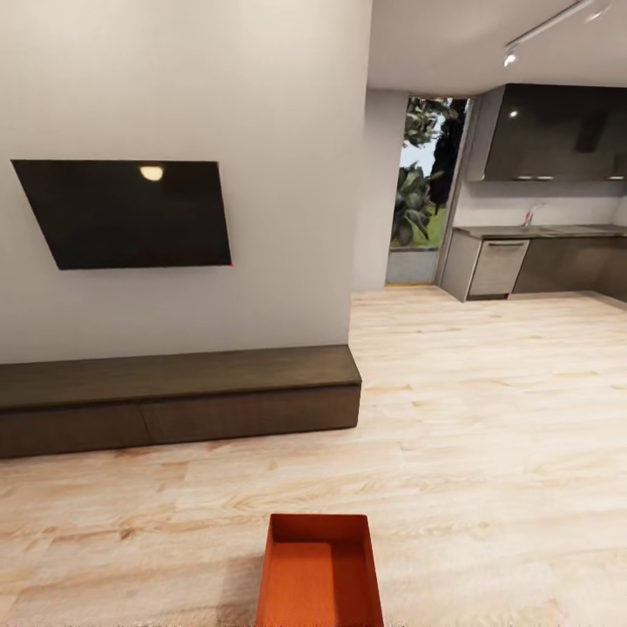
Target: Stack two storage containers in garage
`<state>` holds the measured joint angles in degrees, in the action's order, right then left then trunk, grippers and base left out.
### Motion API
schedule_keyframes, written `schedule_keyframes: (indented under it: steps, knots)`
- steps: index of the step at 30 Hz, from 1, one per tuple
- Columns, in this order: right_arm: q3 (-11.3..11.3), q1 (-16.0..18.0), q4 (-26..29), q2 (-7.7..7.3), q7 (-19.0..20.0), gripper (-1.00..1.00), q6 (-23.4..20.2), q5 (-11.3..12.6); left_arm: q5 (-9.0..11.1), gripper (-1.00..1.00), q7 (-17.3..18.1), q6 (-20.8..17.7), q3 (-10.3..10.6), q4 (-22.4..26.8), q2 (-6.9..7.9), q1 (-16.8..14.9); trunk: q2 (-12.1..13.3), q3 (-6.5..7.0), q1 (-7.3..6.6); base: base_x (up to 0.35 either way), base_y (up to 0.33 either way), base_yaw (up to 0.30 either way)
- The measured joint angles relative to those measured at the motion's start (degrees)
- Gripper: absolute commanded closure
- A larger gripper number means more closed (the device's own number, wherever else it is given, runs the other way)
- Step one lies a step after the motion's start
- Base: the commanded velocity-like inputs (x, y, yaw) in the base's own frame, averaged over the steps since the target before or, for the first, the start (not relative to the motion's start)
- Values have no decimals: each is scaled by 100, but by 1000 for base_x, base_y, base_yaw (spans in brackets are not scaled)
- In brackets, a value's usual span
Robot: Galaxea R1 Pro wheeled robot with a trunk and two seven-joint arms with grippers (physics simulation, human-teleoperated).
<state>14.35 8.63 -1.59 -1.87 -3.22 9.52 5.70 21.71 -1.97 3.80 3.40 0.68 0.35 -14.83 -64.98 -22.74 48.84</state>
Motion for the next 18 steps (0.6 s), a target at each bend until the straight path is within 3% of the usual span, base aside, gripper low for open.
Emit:
schedule_keyframes:
  steps: [18]
  knots:
    - [0, 0, 0, -5, 0, -100, 2, 14, -10, -100, 0, 0, 8, 4, 0, 0, 0, -167, 0, 0, 0, 0]
